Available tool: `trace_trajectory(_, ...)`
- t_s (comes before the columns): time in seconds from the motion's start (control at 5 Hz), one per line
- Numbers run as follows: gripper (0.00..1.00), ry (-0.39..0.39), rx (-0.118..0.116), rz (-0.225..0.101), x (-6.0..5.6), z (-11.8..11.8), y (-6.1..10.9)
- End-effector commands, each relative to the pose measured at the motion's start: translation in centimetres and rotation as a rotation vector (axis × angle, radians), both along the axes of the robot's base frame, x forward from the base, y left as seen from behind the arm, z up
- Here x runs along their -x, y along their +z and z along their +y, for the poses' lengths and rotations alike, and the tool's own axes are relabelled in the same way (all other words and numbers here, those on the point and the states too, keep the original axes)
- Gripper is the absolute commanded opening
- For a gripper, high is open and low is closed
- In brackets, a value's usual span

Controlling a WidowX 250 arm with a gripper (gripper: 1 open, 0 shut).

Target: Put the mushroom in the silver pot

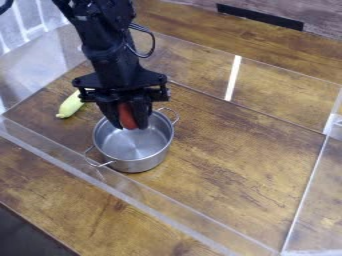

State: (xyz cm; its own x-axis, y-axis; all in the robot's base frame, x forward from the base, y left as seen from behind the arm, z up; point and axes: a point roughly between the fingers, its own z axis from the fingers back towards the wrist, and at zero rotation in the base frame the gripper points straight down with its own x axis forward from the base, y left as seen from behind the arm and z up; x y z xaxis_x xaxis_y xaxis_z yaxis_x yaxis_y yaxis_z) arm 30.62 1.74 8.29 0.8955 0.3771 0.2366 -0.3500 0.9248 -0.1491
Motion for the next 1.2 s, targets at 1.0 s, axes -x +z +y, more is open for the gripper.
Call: trace_trajectory(1.0,1.0,-0.026,-0.05,-0.067,-2.6,-2.3,4.7)
